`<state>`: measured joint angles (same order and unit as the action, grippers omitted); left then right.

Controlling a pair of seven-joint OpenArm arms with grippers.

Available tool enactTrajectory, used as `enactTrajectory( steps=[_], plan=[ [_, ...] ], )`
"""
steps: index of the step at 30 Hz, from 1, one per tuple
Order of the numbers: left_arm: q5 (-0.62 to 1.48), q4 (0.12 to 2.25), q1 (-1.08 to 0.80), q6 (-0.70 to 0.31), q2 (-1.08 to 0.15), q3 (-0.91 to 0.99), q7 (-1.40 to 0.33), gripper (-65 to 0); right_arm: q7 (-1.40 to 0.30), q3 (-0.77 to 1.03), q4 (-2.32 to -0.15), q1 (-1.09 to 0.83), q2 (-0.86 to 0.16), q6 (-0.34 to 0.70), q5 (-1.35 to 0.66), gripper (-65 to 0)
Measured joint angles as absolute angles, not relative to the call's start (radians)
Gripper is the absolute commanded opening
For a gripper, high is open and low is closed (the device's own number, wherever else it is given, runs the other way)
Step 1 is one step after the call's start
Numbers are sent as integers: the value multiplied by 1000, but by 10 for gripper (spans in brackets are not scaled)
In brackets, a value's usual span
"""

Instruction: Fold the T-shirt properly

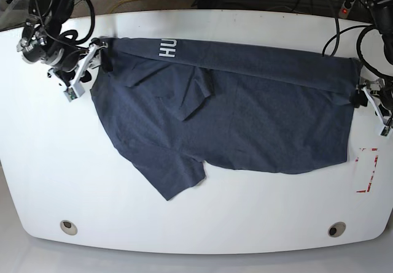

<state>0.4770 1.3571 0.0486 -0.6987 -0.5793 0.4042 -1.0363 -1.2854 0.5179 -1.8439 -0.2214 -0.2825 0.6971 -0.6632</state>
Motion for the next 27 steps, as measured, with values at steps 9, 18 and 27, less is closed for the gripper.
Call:
enactTrajectory(
  steps=[9,18,27],
  plan=[
    [477,1359,-9,-698,-543,357,-1047,-160,-1266,234,-1839,-46,-127,699,-272,-257],
    [475,1360,-124,-698,-542,318,-928,-160,-1226,155,-1691,128,-55,698,-183,-257],
    [488,1364,-159,-697,-550,326,-902,-160,-1185,91,-1460,186,-28,697,-232,-257]
  ],
)
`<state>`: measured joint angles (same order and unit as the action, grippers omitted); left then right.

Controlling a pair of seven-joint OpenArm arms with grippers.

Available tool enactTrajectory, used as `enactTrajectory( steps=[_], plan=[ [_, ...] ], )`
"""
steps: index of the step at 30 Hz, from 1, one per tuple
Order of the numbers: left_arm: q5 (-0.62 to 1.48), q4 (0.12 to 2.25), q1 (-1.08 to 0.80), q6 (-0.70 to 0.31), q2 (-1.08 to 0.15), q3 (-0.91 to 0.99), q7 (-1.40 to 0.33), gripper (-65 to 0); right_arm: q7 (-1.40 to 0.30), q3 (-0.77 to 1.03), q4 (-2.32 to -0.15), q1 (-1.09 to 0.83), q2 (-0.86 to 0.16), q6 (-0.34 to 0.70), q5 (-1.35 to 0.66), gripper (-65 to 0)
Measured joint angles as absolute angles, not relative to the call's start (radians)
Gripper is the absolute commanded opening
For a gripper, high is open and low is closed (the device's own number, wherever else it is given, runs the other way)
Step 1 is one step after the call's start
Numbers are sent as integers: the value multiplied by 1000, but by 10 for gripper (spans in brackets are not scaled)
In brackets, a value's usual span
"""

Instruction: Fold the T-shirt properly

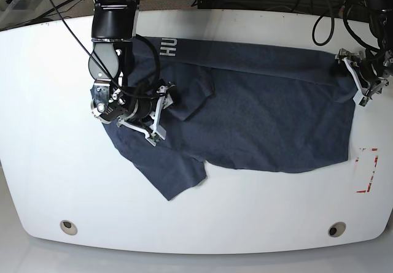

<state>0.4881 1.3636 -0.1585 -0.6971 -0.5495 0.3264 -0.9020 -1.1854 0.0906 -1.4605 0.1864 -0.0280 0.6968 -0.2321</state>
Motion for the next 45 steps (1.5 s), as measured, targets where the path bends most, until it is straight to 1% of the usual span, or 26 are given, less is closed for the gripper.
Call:
enactTrajectory(
  steps=[3,6,7,8,10,12,13,14,15,16,19,26,30,37,43,44,45],
  plan=[
    [488,1364,-165,-697,-551,326,-900,-160,-1176,88,-1430,191,-16,697,-241,-257],
    [490,1365,-169,-697,-552,328,-896,-160,-1132,86,-1407,189,-14,697,-245,-260],
    [491,1365,-169,-697,-552,328,-896,-160,-1123,86,-1400,191,-14,697,-248,-268],
    [491,1365,-169,-697,-552,328,-896,-160,-1112,86,-1391,192,-14,697,-253,-290],
    [490,1365,-169,-697,-552,328,-897,-160,-1102,88,-1378,196,-15,697,-259,-373],
    [491,1365,-169,-697,-552,328,-897,-160,-1102,88,-1378,196,-16,696,-254,-472],
    [491,1365,-169,-697,-553,328,-897,-160,-1103,88,-1378,196,-16,696,-251,-547],
    [491,1365,-169,-697,-552,328,-897,-160,-1103,88,-1377,195,-16,696,-251,-601],
    [491,1365,-168,-697,-552,328,-897,-160,-1103,88,-1377,194,-17,696,-248,-637],
    [491,1365,-168,-697,-552,328,-897,-160,-1104,88,-1377,194,-16,697,-247,-650],
    [491,1365,-167,-697,-552,327,-899,-160,-1112,88,-1393,187,-16,697,-247,-650],
    [488,1365,-166,-697,-552,326,-900,-160,-1124,88,-1518,187,-17,697,-243,-650],
    [488,1365,-166,-697,-552,326,-900,-160,-1121,88,-1522,199,-17,697,-240,-650],
    [435,1367,-165,-697,-550,326,-890,-160,-1117,87,-1472,261,-17,697,-240,-650],
    [401,1376,-163,-698,-538,326,-889,-160,-1047,86,-1364,306,-17,697,-239,-650],
    [401,1376,-163,-698,-538,326,-889,-160,-1044,86,-1348,310,-17,697,-240,-639],
    [402,1376,-163,-698,-538,326,-888,-160,-1037,86,-1324,314,-17,697,-241,-585]
  ],
)
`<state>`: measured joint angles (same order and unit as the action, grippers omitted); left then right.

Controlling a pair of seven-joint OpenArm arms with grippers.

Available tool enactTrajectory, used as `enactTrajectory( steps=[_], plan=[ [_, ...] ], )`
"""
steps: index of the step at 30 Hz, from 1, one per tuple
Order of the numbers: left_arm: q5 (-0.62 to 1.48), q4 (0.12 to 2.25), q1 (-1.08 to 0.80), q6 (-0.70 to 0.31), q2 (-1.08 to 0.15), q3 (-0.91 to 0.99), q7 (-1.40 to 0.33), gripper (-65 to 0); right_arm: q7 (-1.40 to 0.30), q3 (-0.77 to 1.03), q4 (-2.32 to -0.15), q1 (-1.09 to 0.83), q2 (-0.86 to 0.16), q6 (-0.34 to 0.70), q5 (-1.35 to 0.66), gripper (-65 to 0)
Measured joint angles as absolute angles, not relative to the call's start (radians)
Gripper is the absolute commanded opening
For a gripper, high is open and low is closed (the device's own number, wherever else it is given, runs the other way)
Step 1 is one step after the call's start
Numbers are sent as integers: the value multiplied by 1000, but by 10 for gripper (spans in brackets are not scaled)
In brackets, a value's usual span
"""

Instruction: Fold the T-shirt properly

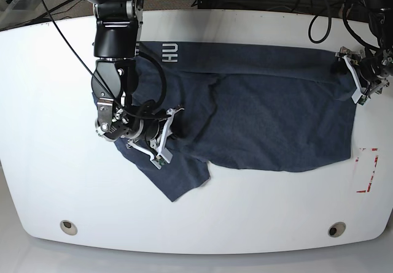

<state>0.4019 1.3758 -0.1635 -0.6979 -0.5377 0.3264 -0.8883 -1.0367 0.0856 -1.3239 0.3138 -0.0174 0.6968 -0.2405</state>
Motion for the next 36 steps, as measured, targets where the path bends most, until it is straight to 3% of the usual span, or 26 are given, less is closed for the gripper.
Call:
enactTrajectory(
  steps=[4,7,14,19,27,31,36],
  plan=[
    [404,1376,-163,-699,-537,329,-889,-160,-1032,86,-1295,320,-20,697,-235,-350],
    [404,1376,-161,-700,-534,335,-890,-160,-1045,91,-1341,310,-36,696,-244,-258],
    [439,1386,-170,-700,-525,398,-927,-158,-1112,115,-1651,168,-99,699,-225,-250],
    [465,1386,-170,-700,-525,402,-926,-158,-1166,284,-1798,35,-96,699,-203,-241],
    [465,1386,-169,-700,-524,397,-926,-158,-1358,457,-1910,-105,-110,693,-255,-241],
    [464,1385,-173,-700,-524,397,-927,-160,-1369,479,-1947,-181,-126,697,-374,-246],
    [466,1384,-188,-699,-524,401,-924,-160,-1357,505,-1934,-249,-131,696,-376,-250]
  ],
)
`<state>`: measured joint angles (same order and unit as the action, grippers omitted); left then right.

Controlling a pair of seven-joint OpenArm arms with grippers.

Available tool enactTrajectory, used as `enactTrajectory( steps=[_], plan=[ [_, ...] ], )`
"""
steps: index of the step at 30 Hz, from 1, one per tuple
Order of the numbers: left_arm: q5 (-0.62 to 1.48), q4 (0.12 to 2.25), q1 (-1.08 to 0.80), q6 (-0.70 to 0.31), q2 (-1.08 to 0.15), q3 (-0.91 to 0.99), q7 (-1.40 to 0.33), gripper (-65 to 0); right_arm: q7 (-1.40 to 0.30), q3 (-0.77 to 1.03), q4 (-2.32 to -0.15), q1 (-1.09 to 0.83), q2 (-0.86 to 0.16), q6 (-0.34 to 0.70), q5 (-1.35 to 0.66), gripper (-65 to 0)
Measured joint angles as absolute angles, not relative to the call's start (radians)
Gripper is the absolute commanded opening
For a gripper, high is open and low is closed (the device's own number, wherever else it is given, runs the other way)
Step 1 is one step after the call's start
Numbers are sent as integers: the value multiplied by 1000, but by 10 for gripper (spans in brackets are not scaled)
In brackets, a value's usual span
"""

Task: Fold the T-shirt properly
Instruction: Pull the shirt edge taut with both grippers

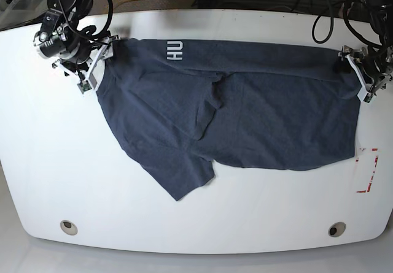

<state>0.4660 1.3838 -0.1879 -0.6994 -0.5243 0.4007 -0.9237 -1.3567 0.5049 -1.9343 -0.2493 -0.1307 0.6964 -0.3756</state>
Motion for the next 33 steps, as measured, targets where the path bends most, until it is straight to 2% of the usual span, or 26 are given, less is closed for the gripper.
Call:
enactTrajectory(
  steps=[2,5,8,11,12,20,22,23,28,30,33],
  plan=[
    [470,1384,-203,-698,-525,403,-911,-160,-1327,501,-1902,-252,-131,697,-374,-258],
    [473,1385,-214,-697,-527,405,-900,-160,-1287,496,-1828,-247,-129,697,-392,-350],
    [473,1389,-225,-697,-528,405,-899,-161,-1233,498,-1760,-249,-146,697,-402,-518],
    [486,1398,-253,-697,-531,404,-887,-192,-1214,496,-1720,-241,-176,700,-411,-636],
    [489,1400,-263,-697,-532,405,-884,-200,-1213,496,-1713,-240,-184,699,-417,-650],
    [501,1443,-373,-697,-537,411,-867,-206,-1216,490,-1725,-289,-258,700,-440,-645],
    [508,1480,-414,-698,-532,413,-866,-204,-1229,491,-1749,-315,-271,699,-423,-621],
    [508,1496,-426,-699,-526,413,-870,-204,-1237,491,-1763,-323,-276,699,-422,-579],
    [479,1620,-494,-699,-444,472,-919,-200,-1242,492,-1831,-348,-277,699,-398,-292],
    [469,1667,-511,-700,-415,499,-955,-158,-1242,494,-1852,-351,-277,700,-400,-193],
    [466,1720,-495,-700,-391,529,-1036,-121,-1243,497,-1881,-354,-276,699,-392,-190]
  ],
)
